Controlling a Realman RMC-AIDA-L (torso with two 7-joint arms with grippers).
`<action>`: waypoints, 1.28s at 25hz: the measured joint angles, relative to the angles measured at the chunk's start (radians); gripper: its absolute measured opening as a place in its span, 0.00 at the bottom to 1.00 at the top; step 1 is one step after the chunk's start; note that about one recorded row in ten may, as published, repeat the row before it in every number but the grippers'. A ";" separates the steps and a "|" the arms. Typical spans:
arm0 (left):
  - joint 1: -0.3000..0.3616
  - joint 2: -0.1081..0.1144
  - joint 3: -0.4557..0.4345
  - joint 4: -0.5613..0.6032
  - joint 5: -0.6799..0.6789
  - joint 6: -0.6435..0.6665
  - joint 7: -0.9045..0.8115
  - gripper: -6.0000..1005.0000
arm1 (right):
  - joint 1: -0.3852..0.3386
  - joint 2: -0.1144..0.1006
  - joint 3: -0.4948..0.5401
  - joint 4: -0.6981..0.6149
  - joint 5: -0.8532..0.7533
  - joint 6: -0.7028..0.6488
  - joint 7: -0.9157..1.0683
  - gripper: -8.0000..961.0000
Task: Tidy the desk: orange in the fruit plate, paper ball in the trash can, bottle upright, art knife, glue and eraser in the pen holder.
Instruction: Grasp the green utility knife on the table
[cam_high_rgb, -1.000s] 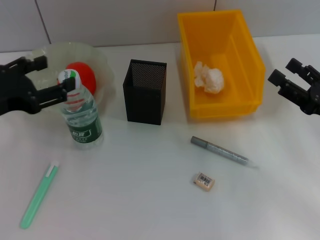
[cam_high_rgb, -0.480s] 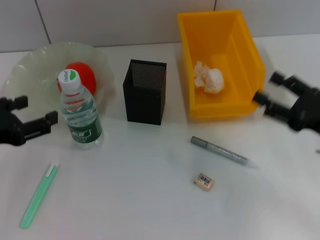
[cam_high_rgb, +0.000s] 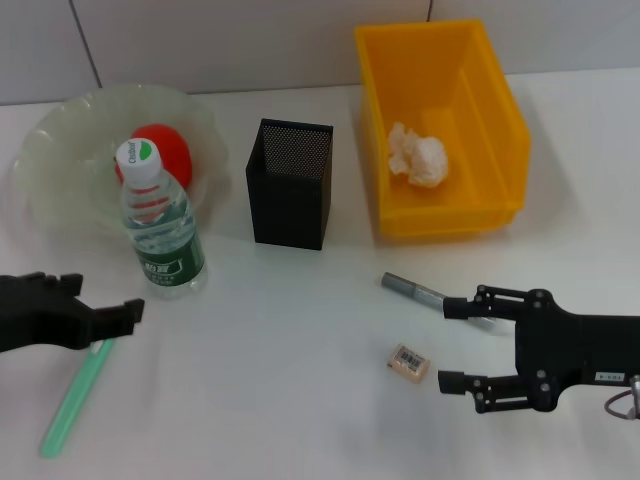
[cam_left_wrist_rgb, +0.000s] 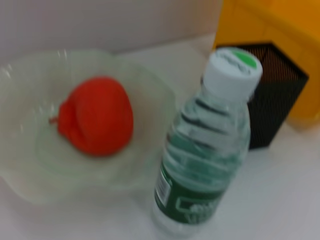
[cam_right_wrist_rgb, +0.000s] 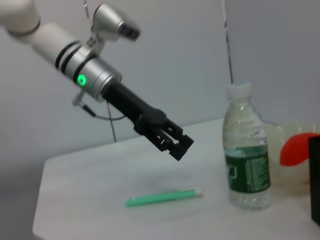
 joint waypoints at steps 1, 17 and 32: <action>0.000 0.000 0.000 0.000 0.000 0.000 0.000 0.81 | 0.000 0.000 0.000 0.000 0.000 0.000 0.000 0.82; -0.240 -0.004 0.094 -0.088 0.314 0.190 -0.318 0.81 | -0.012 -0.002 0.007 -0.004 -0.004 0.005 -0.008 0.82; -0.326 -0.002 0.087 -0.217 0.367 0.182 -0.322 0.78 | -0.013 0.000 0.008 0.005 -0.006 0.007 -0.022 0.82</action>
